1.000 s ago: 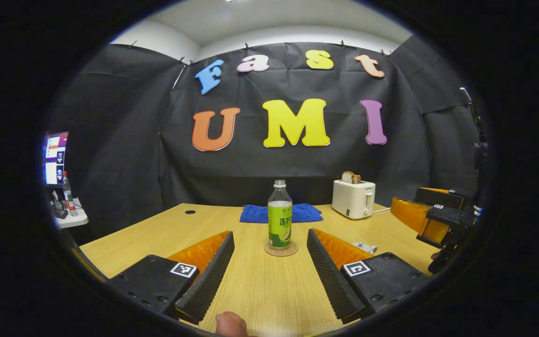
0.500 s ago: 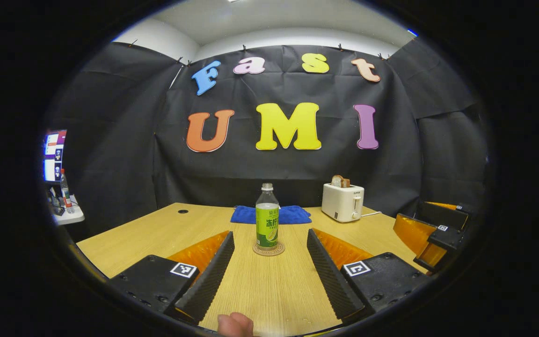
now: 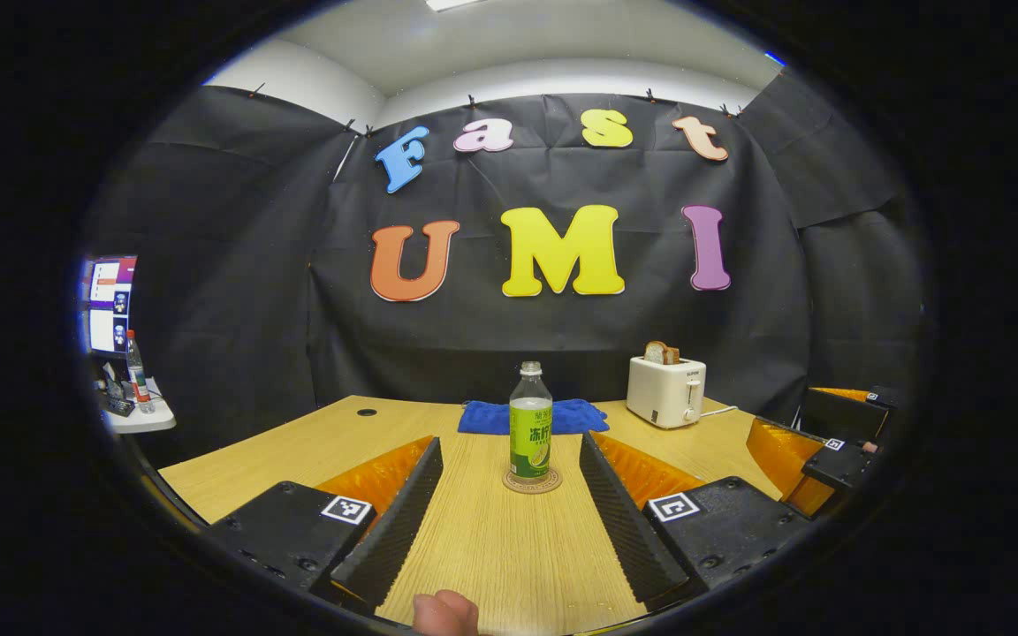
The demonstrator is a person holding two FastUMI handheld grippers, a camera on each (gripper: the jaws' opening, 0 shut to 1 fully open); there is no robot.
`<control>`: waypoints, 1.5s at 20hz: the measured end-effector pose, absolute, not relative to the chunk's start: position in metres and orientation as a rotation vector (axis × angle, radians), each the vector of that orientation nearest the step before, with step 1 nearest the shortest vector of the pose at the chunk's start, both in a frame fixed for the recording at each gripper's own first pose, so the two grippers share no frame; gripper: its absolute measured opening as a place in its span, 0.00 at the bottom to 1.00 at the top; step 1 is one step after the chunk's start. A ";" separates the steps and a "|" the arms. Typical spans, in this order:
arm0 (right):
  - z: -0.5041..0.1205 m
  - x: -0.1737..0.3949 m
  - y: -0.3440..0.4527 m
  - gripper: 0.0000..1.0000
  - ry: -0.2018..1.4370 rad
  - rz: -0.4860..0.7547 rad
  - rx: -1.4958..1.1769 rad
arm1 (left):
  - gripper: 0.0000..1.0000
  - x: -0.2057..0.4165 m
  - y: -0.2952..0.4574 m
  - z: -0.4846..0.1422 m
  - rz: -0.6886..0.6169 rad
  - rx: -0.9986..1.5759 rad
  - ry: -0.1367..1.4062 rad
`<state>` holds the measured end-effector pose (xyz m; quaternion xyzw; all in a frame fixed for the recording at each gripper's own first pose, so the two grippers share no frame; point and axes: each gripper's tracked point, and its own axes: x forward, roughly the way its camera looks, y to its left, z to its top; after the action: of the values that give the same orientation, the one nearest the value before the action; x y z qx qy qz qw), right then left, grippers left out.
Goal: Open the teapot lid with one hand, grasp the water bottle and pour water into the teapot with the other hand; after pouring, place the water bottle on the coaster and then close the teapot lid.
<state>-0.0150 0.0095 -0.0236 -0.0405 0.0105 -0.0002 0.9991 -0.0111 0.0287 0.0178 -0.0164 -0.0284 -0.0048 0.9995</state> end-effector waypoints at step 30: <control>-0.017 -0.008 0.025 0.95 0.019 -0.003 -0.064 | 0.97 -0.008 0.039 0.018 0.025 0.002 -0.067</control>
<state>-0.0080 0.0246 -0.0168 -0.0321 0.0093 -0.0013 0.9994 -0.0084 0.0389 0.0179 0.0008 -0.0334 0.0126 0.9994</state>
